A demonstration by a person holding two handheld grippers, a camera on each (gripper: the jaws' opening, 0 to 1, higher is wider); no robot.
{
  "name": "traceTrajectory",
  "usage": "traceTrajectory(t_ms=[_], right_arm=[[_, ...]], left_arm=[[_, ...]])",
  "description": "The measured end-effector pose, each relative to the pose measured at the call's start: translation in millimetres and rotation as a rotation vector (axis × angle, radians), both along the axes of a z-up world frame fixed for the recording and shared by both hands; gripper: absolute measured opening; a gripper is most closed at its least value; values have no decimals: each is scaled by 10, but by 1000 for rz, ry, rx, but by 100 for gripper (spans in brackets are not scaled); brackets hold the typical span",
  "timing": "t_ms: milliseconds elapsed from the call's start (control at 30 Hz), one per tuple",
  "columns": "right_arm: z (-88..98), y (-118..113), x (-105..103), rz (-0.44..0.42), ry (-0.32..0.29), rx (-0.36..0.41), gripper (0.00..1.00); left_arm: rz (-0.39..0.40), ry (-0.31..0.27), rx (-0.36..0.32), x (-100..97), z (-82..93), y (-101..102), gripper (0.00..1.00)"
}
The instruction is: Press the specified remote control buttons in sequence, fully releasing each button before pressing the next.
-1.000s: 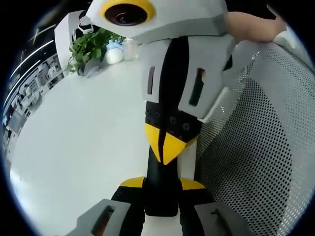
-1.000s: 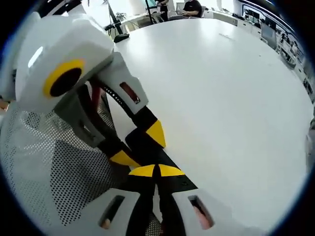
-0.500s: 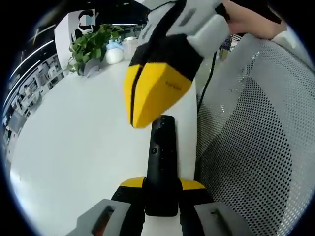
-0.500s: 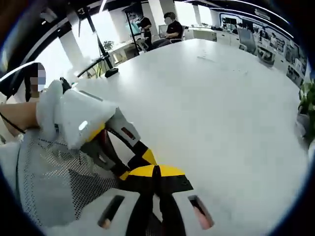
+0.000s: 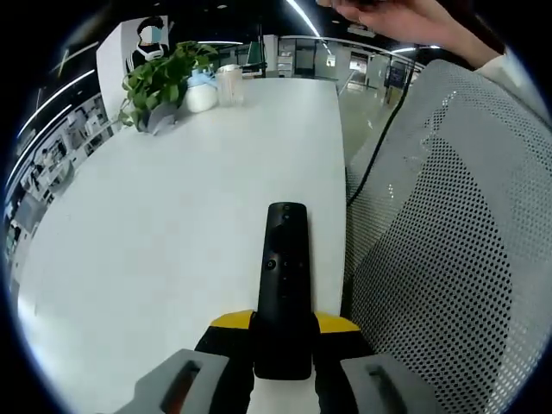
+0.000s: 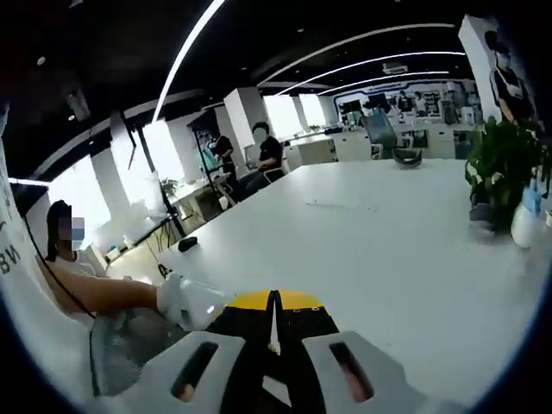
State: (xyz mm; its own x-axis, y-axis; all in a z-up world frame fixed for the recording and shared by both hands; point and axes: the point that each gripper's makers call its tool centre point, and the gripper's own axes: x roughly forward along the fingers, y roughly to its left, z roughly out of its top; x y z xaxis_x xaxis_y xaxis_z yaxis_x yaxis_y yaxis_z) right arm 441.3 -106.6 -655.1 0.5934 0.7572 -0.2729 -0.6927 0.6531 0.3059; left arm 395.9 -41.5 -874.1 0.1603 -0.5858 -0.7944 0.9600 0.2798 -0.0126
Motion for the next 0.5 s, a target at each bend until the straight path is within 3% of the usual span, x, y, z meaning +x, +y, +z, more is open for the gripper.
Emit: traceTrajectory(t_ms=[133, 233, 267, 367, 500], right_arm=[[244, -158, 55, -75, -181, -58, 0], [379, -246, 67, -140, -270, -64, 4], [400, -259, 54, -147, -281, -56, 7], [286, -321, 2, -169, -238, -76, 14], [185, -455, -16, -211, -249, -103, 24]], left_arm=[[6, -1, -8, 4, 1, -5, 25], [6, -1, -8, 6, 0, -7, 25], [6, -1, -8, 4, 2, -8, 25], [6, -1, -7, 4, 1, -7, 25], [6, -1, -7, 3, 2, -7, 25]])
